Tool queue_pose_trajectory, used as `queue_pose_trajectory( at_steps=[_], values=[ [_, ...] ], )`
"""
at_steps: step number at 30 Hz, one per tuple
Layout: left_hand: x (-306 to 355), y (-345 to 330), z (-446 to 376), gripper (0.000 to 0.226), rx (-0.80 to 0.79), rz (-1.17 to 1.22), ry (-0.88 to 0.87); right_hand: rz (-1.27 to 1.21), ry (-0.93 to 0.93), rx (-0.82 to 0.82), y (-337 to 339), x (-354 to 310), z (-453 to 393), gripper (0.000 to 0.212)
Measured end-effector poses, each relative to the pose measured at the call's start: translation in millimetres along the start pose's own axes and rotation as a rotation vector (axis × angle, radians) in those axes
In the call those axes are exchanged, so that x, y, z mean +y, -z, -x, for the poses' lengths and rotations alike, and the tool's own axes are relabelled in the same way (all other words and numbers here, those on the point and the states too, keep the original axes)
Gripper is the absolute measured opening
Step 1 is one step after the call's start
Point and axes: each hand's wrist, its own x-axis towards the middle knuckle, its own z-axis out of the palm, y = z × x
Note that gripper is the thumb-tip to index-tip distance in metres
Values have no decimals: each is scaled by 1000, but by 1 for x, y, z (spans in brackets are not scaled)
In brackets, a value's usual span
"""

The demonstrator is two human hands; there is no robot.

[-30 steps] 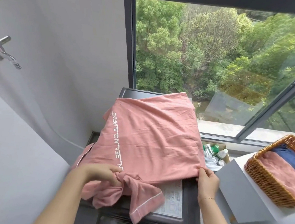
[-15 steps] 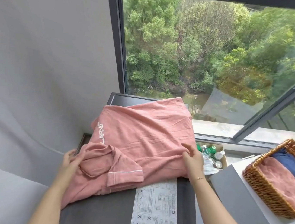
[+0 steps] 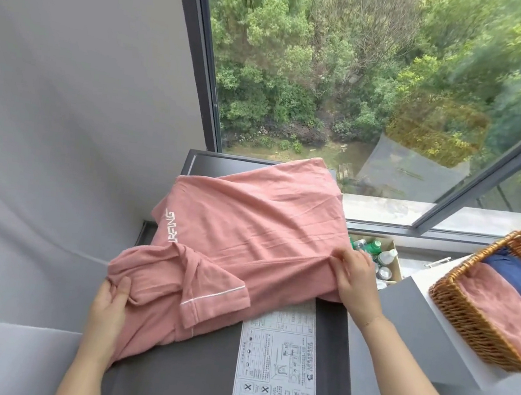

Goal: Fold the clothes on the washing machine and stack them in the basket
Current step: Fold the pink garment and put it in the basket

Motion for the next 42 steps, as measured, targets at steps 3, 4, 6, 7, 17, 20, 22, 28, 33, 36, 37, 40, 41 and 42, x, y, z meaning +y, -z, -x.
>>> queue_pose_trajectory(
  at_steps=[3, 4, 6, 7, 17, 20, 22, 28, 33, 36, 37, 40, 41, 42],
  values=[
    [-13, 0, -7, 30, 30, -116, 60, 27, 66, -65, 1, -22, -33, 11],
    [-15, -1, -9, 29, 46, -135, 76, 68, 92, -105, -3, -26, -45, 10],
    [-15, -4, -10, 29, 82, -190, 89, 181, 123, -209, -17, -28, -63, 15],
    [-13, -6, -9, 30, 111, -227, 95, 229, 88, -259, -25, -26, -69, 20],
    [1, -48, 40, 42, 450, -601, -535, -415, -1049, 476, -26, -2, 10, 59],
    [16, -91, 66, 23, -86, -530, -824, -791, -1318, 253, -32, 19, 29, 61],
    [9, -122, 73, 32, -382, -728, -860, -966, -1321, 105, -33, 25, 32, 52],
    [-9, -157, 75, 62, -366, -1136, -711, -1038, -1180, 255, -32, 33, 10, 42],
    [4, -161, 84, 93, -309, -1185, -639, -1102, -1092, 462, -19, 38, -13, 29],
    [7, -163, 91, 95, -358, -1198, -683, -1075, -1090, 583, -8, 49, -10, 25],
    [8, -165, 95, 94, -391, -1212, -688, -1039, -1103, 630, -3, 52, -7, 28],
    [7, -168, 108, 94, -469, -1279, -719, -891, -1183, 734, 9, 65, 11, 32],
    [9, -169, 117, 94, -513, -1305, -709, -868, -1215, 762, 12, 70, 18, 32],
    [10, -170, 127, 92, -554, -1297, -705, -846, -1250, 779, 15, 76, 24, 32]
  ],
)
